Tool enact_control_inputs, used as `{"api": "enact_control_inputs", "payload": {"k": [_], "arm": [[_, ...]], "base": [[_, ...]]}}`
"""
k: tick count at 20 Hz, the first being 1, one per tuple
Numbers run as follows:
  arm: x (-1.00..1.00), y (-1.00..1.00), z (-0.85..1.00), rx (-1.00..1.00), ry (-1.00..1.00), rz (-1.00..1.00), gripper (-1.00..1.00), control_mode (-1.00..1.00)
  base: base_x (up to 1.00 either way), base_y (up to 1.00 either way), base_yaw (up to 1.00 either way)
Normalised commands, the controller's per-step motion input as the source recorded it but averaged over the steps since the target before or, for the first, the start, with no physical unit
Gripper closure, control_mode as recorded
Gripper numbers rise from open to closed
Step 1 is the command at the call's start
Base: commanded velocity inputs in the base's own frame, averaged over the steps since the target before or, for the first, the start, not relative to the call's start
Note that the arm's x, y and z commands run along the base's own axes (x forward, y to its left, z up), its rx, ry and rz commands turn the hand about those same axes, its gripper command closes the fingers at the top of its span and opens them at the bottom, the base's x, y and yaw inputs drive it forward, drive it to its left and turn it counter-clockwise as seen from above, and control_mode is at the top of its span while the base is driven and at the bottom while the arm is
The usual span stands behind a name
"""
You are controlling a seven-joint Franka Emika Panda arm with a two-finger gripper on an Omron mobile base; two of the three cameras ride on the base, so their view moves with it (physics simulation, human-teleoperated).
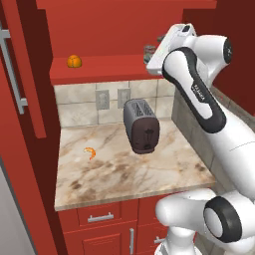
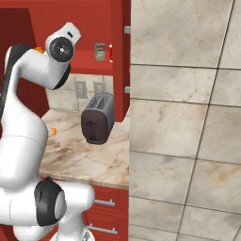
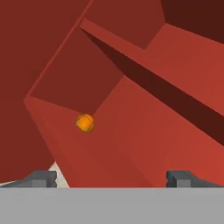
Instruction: Pick the cans from the counter and place them in their designated side in the cabinet.
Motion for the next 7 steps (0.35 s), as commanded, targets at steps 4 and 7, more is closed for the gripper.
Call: {"api": "enact_control_inputs", "payload": {"k": [4, 7], "arm": [[-0.90, 0.12, 0.00, -0.05, 0.00, 0.05, -1.00, -1.00], [-0.93, 0.08, 0.00, -0.05, 0.00, 0.05, -1.00, -1.00]], "base": [[0.00, 0.00, 0.00], [0.00, 0.00, 0.00]]}}
